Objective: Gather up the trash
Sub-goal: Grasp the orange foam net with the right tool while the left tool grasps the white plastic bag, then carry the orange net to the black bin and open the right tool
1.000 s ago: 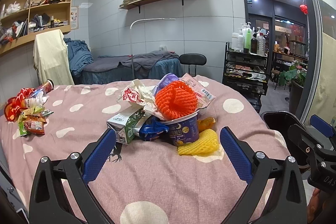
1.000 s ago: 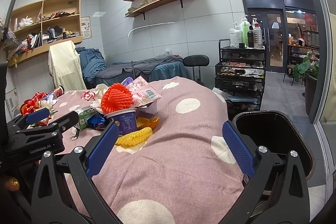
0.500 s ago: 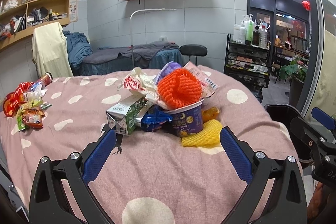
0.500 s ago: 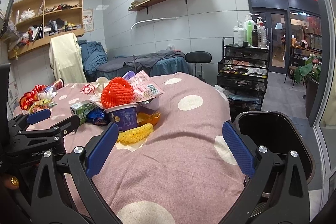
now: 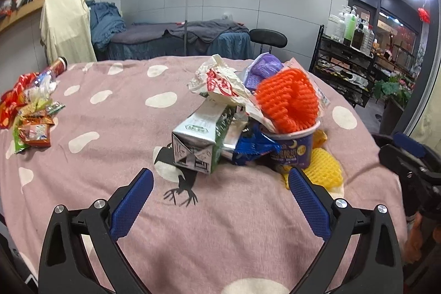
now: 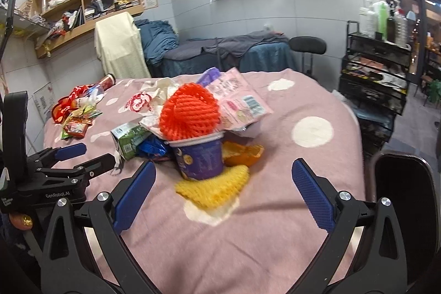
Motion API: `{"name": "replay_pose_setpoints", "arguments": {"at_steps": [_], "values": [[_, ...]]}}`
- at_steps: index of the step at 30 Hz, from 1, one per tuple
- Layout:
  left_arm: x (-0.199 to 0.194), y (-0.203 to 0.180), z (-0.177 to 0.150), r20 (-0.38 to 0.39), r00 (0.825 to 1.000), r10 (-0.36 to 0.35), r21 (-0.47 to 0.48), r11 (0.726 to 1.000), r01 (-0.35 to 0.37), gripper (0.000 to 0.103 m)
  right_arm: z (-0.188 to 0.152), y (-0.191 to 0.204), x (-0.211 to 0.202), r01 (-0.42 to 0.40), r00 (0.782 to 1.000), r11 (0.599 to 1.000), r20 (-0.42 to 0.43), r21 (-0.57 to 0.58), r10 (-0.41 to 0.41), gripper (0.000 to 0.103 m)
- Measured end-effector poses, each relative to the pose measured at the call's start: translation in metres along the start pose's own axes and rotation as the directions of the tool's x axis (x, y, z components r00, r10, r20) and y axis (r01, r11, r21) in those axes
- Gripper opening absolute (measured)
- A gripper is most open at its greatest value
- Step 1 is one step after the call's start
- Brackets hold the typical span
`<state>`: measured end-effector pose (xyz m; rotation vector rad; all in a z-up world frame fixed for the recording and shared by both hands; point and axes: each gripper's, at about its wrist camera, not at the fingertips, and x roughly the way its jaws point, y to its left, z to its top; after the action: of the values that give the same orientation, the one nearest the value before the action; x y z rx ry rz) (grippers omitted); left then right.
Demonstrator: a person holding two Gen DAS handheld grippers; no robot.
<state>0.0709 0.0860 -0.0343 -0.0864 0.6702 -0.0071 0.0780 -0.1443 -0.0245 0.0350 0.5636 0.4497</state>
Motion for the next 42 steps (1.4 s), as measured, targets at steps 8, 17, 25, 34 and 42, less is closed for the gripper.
{"name": "replay_pose_setpoints", "arguments": {"at_steps": [8,17,25,34,42], "values": [[0.030,0.026,0.042,-0.055,0.993,-0.109,-0.073,0.992,0.104,0.088,0.040,0.019,0.049,-0.057,0.998,0.994,-0.039,-0.096,0.053,0.091],[0.080,0.034,0.084,-0.146,0.975,-0.170,-0.096,0.983,0.157,0.079,0.061,0.026,0.110,-0.086,0.990,0.988,-0.126,-0.125,0.070,0.078],[0.086,0.029,0.085,-0.159,0.969,-0.190,-0.102,0.979,0.175,0.024,0.057,0.029,0.121,-0.146,0.978,0.983,-0.165,-0.114,0.126,0.025],[0.037,0.017,0.095,-0.001,0.989,-0.147,-0.070,0.987,0.146,0.018,0.061,0.019,0.079,-0.152,0.987,0.986,-0.066,-0.073,0.147,0.023],[-0.022,-0.013,0.103,0.188,0.976,-0.111,0.002,0.994,0.113,0.018,0.061,-0.006,0.031,-0.145,0.989,0.989,0.022,0.020,0.145,0.023]]}}
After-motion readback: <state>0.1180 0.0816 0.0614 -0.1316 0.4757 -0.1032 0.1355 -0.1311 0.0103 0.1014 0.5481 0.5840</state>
